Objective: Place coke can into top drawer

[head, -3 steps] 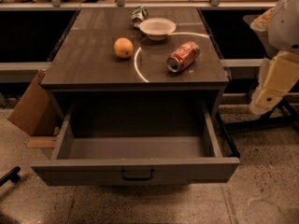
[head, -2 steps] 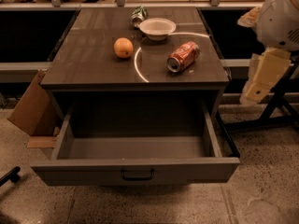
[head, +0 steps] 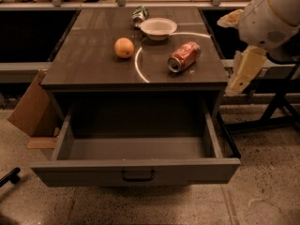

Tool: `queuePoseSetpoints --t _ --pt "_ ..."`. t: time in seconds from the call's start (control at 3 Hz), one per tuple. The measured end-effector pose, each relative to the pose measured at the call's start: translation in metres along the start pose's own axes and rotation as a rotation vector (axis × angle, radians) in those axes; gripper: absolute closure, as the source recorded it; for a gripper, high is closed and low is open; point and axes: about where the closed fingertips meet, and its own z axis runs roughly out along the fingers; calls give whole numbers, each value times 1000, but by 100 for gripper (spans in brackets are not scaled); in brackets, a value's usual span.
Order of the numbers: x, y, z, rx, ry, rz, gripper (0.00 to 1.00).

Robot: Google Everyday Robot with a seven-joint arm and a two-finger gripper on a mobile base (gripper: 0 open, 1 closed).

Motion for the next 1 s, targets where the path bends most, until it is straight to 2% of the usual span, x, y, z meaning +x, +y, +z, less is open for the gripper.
queuePoseSetpoints --t 0.33,0.67,1.0 --pt "-4 -17 25 -29 -60 -36 0" --pt "-7 -37 56 -66 -93 -68 0" --pt "-4 -41 63 -65 -94 -80 0"
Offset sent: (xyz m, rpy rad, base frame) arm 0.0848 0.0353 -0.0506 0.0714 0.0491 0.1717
